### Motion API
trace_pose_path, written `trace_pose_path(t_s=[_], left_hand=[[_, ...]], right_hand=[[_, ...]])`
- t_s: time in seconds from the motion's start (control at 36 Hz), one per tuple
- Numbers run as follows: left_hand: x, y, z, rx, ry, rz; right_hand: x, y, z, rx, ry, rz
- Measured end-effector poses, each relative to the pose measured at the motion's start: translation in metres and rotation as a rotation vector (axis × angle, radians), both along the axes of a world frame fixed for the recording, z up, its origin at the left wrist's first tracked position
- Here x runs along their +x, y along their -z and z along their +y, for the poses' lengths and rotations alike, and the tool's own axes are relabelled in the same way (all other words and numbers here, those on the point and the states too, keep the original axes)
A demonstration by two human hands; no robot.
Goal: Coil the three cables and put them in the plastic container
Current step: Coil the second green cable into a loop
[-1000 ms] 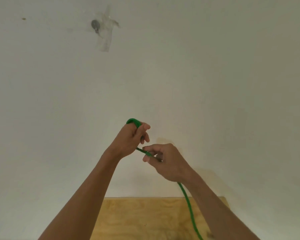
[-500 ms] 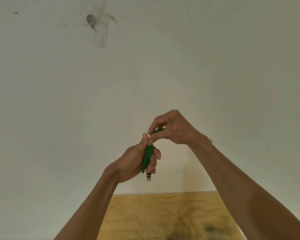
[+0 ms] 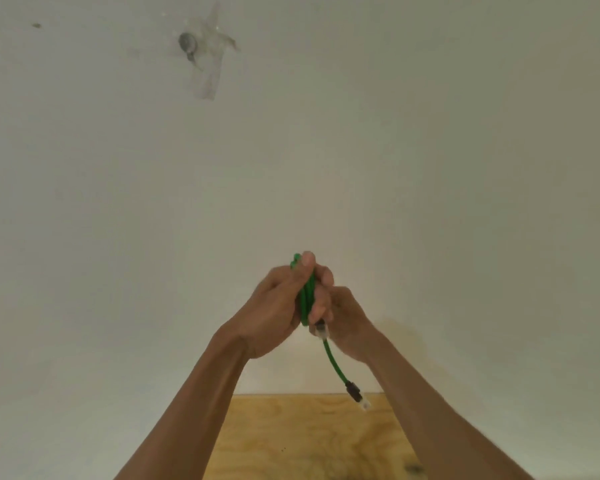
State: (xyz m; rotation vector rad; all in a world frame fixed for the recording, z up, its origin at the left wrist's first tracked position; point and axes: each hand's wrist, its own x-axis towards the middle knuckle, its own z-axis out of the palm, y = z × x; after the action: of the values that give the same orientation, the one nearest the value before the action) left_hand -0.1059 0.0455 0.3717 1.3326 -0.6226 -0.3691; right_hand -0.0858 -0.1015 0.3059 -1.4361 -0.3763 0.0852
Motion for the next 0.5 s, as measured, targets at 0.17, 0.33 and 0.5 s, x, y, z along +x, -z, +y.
trace_pose_path(t_s=[0.17, 0.33, 0.5], left_hand=[[0.028, -0.005, 0.010, 0.020, -0.303, -0.126], [0.043, 0.009, 0.018, 0.208, -0.395, -0.208], [0.045, 0.025, 0.027, 0.440, -0.438, -0.250]], right_hand=[[-0.019, 0.027, 0.025, 0.003, 0.124, 0.065], [-0.026, 0.026, 0.029, -0.424, 0.314, -0.217], [-0.036, -0.022, 0.016, -1.281, 0.218, -0.442]])
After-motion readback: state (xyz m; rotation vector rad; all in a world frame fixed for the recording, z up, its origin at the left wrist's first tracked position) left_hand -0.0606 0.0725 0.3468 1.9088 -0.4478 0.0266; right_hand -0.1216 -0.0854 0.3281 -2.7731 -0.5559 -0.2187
